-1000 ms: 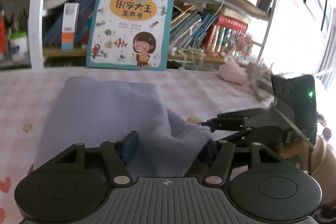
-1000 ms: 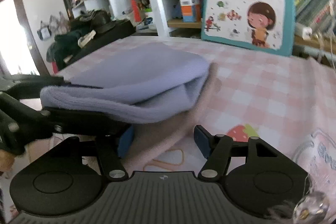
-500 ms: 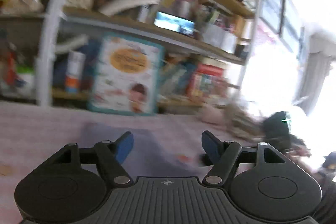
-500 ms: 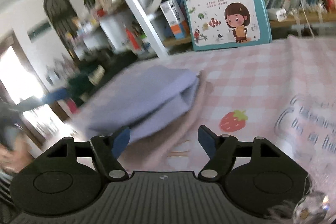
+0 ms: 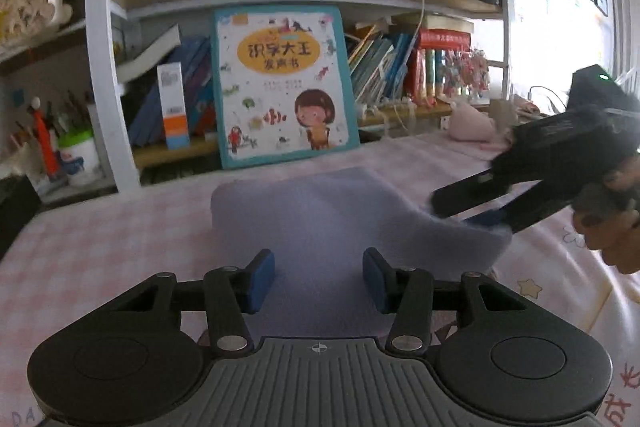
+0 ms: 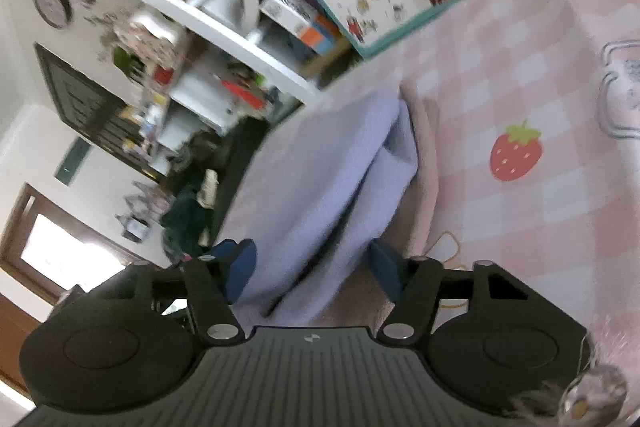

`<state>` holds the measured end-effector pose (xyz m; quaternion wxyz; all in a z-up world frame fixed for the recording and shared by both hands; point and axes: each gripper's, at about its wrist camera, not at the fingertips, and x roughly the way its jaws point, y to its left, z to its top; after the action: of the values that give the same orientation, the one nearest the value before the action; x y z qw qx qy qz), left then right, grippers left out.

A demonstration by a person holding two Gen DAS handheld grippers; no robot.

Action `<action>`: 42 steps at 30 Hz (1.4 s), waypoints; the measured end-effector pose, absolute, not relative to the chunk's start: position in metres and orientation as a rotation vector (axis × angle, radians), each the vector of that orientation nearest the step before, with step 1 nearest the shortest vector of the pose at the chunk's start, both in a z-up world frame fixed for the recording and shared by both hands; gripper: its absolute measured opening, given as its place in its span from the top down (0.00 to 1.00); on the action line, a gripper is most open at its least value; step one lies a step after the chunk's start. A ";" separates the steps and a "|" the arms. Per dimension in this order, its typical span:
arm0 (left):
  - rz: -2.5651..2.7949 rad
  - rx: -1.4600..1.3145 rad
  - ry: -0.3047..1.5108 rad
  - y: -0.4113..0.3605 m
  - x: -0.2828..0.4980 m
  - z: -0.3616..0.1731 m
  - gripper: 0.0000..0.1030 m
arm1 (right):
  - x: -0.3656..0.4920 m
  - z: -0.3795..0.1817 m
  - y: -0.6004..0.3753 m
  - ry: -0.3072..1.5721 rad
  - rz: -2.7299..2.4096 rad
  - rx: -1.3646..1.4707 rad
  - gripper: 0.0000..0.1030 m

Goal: Fold clothes

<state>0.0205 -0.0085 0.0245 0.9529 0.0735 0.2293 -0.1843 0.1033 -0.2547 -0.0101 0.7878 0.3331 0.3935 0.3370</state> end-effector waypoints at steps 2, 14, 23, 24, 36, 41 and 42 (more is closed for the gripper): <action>-0.379 0.160 0.470 -0.009 0.021 0.025 0.53 | 0.112 -0.012 -0.248 0.850 0.700 0.718 0.47; -0.404 0.137 0.462 -0.003 0.025 0.022 0.43 | 0.078 0.027 -0.191 0.406 0.677 0.088 0.83; -0.368 0.162 0.460 -0.005 0.022 0.028 0.36 | 0.138 -0.014 -0.217 0.689 0.573 0.341 0.59; -0.369 0.162 0.452 -0.003 0.019 0.030 0.36 | 0.137 -0.014 -0.223 0.701 0.575 0.384 0.59; -0.387 0.167 0.502 -0.008 0.028 0.020 0.47 | 0.088 0.011 -0.225 0.719 0.605 0.374 0.84; -0.378 0.191 0.523 -0.011 0.027 0.018 0.47 | 0.064 0.023 -0.204 0.621 0.582 0.158 0.89; -0.381 0.189 0.525 -0.011 0.027 0.017 0.47 | 0.065 0.019 -0.201 0.633 0.562 0.133 0.89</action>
<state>0.0267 -0.0112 0.0170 0.9436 0.0928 0.2573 -0.1867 0.0647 -0.2014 0.0185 0.9097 0.0644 0.3070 0.2723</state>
